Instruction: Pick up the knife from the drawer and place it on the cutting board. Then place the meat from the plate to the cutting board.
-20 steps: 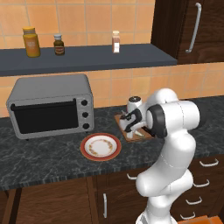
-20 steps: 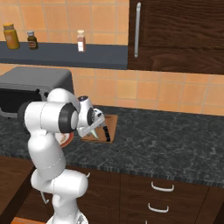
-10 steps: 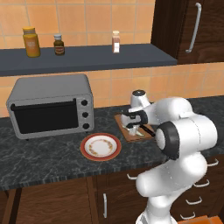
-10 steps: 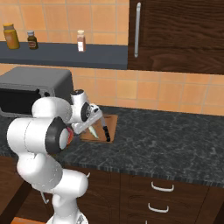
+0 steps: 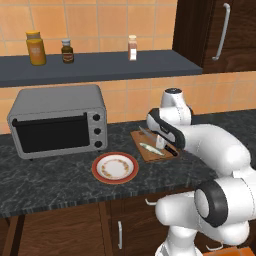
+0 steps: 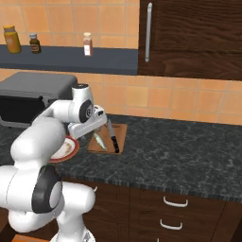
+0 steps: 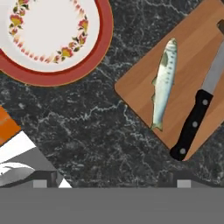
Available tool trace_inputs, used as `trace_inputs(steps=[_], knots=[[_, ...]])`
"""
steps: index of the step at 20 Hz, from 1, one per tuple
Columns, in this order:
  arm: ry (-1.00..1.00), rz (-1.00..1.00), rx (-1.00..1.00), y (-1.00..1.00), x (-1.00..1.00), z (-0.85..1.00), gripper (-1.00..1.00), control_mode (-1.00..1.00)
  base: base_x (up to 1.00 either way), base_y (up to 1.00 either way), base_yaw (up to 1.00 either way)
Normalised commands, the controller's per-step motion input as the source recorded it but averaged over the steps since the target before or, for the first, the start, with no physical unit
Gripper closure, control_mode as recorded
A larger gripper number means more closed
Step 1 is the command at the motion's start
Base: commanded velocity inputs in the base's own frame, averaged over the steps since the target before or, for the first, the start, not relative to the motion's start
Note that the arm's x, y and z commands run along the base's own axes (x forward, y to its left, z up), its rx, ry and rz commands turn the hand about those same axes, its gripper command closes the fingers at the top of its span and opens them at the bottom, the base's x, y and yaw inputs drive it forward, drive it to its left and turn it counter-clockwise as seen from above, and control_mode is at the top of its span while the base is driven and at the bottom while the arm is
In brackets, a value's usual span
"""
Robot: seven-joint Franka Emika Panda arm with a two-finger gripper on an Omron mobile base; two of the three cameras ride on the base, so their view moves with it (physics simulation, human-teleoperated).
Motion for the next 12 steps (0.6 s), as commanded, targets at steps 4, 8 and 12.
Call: trace_inputs(steps=[4,8,12], knots=[[0.13,-0.09,0.13,0.00,-0.81,0.62,-1.00,-1.00,0.00,0.00,0.00],[0.03,-0.09,0.15,0.00,-0.92,0.24,-1.00,-1.00,0.00,0.00,0.00],[-0.08,0.00,0.10,0.00,-1.00,0.00,-1.00,-1.00,0.00,0.00,0.00]])
